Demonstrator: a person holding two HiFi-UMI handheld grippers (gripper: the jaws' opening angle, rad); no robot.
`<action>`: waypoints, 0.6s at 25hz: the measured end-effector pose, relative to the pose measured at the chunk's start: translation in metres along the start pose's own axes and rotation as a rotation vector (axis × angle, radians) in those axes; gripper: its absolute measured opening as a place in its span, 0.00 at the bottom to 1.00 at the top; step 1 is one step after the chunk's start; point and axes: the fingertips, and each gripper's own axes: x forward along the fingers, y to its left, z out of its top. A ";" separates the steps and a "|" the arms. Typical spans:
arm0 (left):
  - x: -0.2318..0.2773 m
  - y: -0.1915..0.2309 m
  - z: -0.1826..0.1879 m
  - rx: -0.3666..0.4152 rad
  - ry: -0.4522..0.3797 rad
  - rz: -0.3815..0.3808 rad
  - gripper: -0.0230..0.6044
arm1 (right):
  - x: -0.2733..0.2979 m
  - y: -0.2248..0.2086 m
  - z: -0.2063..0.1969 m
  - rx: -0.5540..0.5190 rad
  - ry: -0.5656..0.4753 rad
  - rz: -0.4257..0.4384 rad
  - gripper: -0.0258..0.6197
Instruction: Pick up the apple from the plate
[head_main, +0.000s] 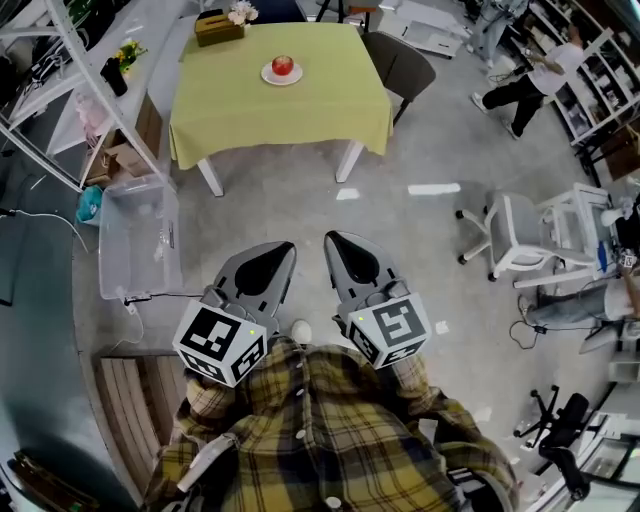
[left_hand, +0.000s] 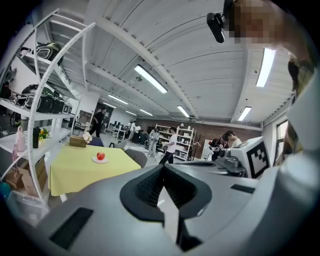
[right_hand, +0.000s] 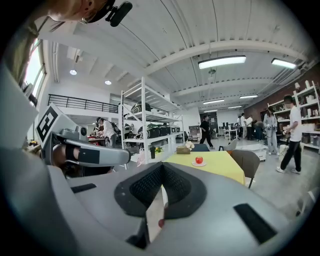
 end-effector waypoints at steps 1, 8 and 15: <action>0.001 -0.002 -0.001 0.001 0.000 0.003 0.05 | -0.002 -0.002 -0.001 0.001 -0.001 0.002 0.04; 0.011 -0.021 -0.013 -0.005 0.003 0.022 0.05 | -0.018 -0.009 -0.012 0.004 0.007 0.028 0.04; 0.021 -0.020 -0.020 -0.021 0.015 0.036 0.05 | -0.018 -0.021 -0.021 0.026 0.027 0.033 0.04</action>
